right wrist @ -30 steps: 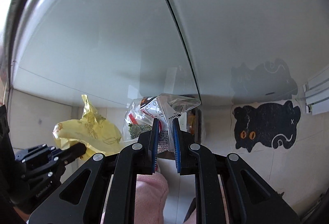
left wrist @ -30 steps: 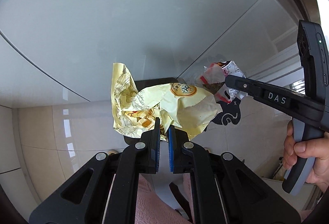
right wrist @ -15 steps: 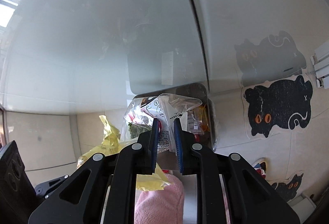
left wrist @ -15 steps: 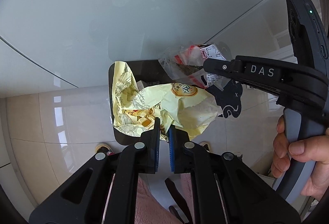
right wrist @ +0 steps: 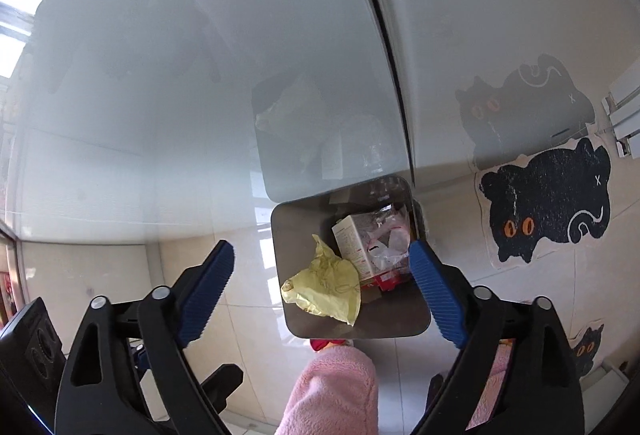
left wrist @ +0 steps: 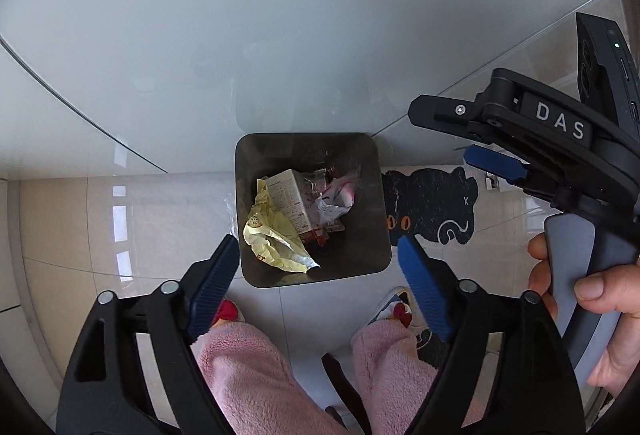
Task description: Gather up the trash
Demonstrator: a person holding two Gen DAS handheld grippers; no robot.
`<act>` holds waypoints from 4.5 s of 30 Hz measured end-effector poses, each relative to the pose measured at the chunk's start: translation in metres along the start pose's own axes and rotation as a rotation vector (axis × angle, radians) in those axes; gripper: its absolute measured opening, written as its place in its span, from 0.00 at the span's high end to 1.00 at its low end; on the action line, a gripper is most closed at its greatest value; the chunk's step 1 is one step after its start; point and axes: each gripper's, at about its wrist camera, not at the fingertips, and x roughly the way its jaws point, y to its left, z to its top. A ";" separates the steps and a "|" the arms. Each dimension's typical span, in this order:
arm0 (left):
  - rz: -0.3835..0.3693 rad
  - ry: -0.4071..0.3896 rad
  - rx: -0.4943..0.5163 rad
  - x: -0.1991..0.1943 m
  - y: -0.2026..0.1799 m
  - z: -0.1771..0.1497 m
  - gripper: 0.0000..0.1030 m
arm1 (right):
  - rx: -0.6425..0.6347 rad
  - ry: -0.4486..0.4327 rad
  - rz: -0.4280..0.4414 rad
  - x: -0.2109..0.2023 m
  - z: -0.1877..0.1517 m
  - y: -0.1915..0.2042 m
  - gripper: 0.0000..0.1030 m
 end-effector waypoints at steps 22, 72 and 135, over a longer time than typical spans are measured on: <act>0.007 -0.281 0.123 -0.161 -0.061 0.000 0.08 | -0.083 -0.182 0.021 -0.188 -0.011 0.005 0.03; -0.003 -0.431 0.104 -0.234 -0.075 0.259 0.08 | -0.515 -0.410 0.055 -0.250 0.260 0.141 0.03; -0.010 -0.544 0.230 -0.329 -0.105 0.061 0.92 | -0.548 -0.503 0.147 -0.371 0.042 0.099 0.43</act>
